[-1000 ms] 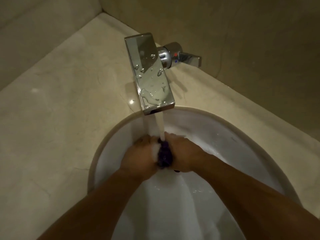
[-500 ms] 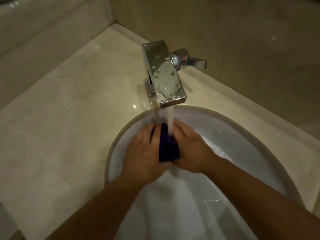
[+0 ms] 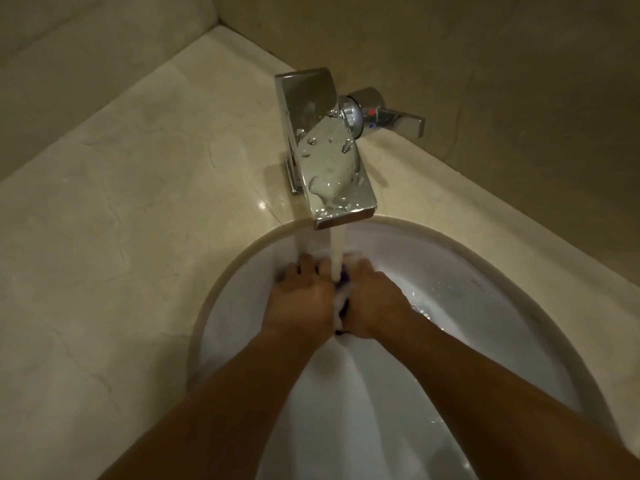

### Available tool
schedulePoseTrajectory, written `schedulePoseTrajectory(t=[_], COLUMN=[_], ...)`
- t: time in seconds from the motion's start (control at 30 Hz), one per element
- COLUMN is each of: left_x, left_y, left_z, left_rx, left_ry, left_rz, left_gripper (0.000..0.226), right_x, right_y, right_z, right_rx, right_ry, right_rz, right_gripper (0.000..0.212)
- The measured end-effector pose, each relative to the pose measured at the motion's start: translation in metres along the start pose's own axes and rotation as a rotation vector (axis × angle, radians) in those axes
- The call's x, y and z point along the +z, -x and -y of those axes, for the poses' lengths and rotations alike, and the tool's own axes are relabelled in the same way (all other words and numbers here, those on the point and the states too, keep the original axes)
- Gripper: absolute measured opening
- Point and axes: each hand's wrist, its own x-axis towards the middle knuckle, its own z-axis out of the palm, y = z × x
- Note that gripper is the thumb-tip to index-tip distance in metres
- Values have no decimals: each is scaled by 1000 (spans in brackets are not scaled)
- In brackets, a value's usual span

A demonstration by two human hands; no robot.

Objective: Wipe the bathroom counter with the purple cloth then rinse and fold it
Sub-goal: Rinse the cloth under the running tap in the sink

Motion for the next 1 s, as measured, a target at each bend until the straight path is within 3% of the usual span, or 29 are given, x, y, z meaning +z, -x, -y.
schedulePoseTrajectory(t=[0.1,0.2,0.27,0.37,0.47,0.6,0.67,0.8,0.87,0.93,1.0], left_x=[6,5,-2,-9,-17,-24,-30,-30,-26,-25,-22], left_y=[-7,-7,-5,0,14,30,42,58,54,45,40], left_z=[3,4,4,5,11,30,40,43,35,26,18], left_rx=[5,40,57,42,-41,41,128,191,145,107,142], left_ry=[24,65,99,65,186,352,285,273,249,211,187], left_rz=[-56,-127,-81,39,-47,-392,-419,-353,-299,-195,-122], left_gripper=[54,36,32,48,57,53,43,42,58,95,111], right_x=[-4,-2,-5,-16,-18,-14,-11,0,2,3,4], right_y=[-8,-13,-10,3,18,42,59,80,76,67,57], right_z=[5,4,2,8,11,3,-7,-31,-34,-31,-26], right_rx=[22,47,81,55,-86,-251,-314,-348,-254,-171,-117], right_ry=[-119,-91,-116,-59,-46,-215,-190,-78,-18,42,58], right_rz=[34,59,21,47,-145,-442,-430,-504,-503,-385,-239], right_gripper=[54,37,41,60,70,84,87,67,88,117,134])
